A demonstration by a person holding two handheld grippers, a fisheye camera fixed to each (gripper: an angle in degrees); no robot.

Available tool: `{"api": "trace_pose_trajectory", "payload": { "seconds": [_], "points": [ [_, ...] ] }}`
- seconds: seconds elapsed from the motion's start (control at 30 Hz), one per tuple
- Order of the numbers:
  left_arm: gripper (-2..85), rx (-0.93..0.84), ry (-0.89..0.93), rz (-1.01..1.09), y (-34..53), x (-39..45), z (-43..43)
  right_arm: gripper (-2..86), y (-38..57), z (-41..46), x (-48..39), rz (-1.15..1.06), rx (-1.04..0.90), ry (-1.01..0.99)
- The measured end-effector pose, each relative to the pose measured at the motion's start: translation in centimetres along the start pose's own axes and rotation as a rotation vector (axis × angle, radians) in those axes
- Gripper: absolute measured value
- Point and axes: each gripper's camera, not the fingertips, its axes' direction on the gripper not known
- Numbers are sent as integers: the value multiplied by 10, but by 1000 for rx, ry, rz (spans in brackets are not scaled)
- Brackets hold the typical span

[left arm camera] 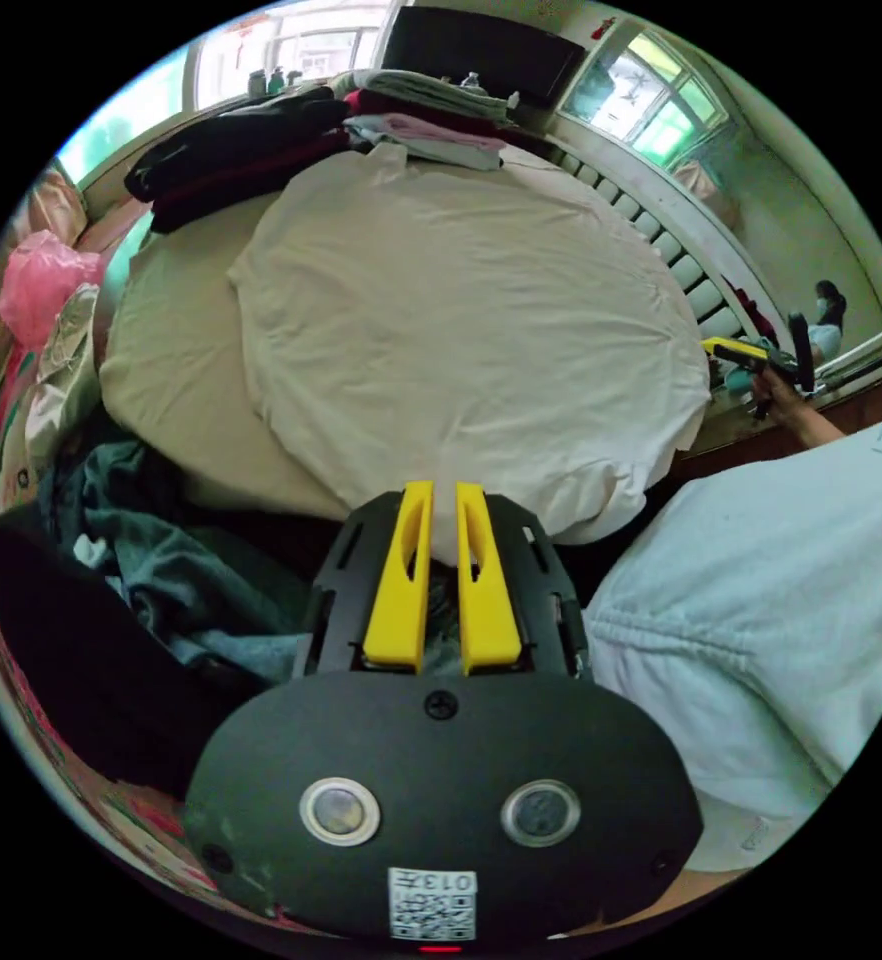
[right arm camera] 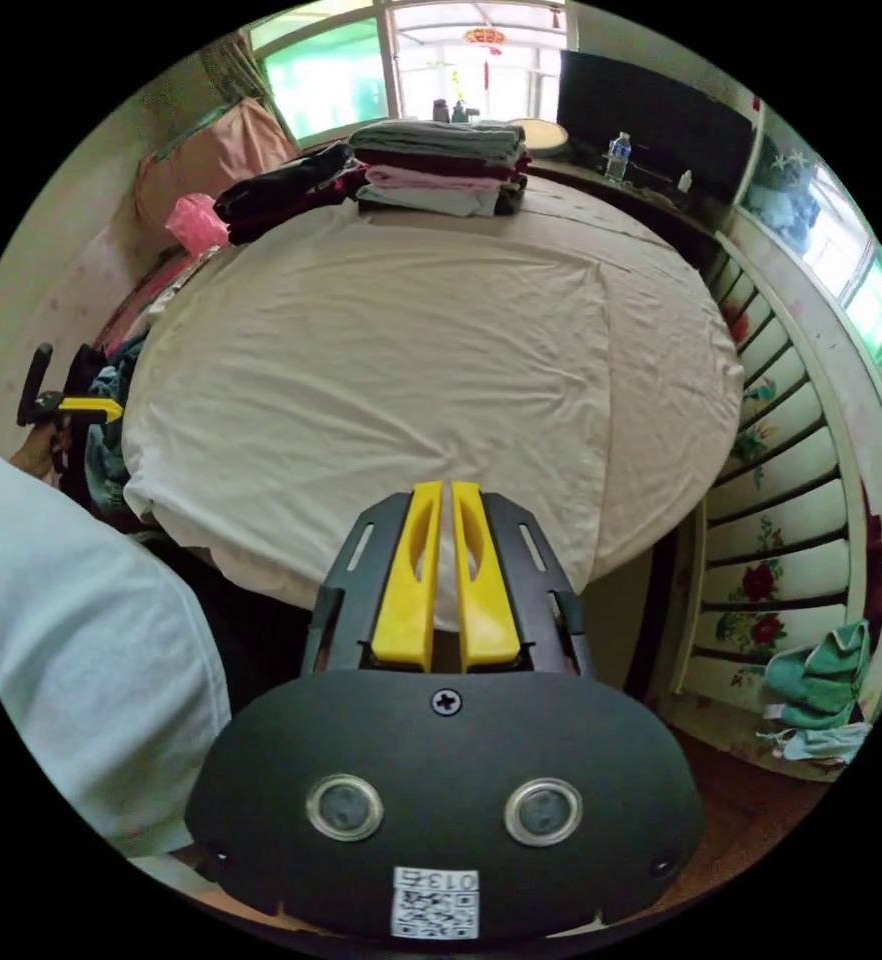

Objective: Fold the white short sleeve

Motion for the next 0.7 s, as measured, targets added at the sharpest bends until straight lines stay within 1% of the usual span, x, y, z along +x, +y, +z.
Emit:
{"api": "trace_pose_trajectory", "payload": {
  "seconds": [0.03, 0.07, 0.13, 0.27, 0.4, 0.47, 0.53, 0.63, 0.7],
  "points": [
    [68, -16, 47, -33, 13, -7, 3, 59, 6, -2, -2, -2, -1, 18],
    [78, -30, 136, -81, 27, -15, 9, 65, 18, -5, -5, 5, 2, 32],
    [91, -31, 226, -160, 47, -26, 22, 71, 38, -6, -4, 53, -6, 46],
    [122, -63, 292, -254, 68, -43, 61, 85, 85, -9, 16, 264, 13, 60],
    [133, -42, 339, -233, 61, -53, 89, 100, 122, -7, 40, 390, 14, 53],
    [133, -5, 420, -216, 53, -62, 103, 102, 135, -7, 48, 388, 11, 30],
    [134, -26, 428, -182, 51, -67, 114, 102, 143, -5, 50, 347, -9, 51],
    [135, -30, 485, -151, 53, -75, 124, 99, 159, 0, 54, 296, -41, 69],
    [136, -37, 511, -131, 52, -78, 131, 100, 177, 9, 70, 381, -30, 0]
  ]
}}
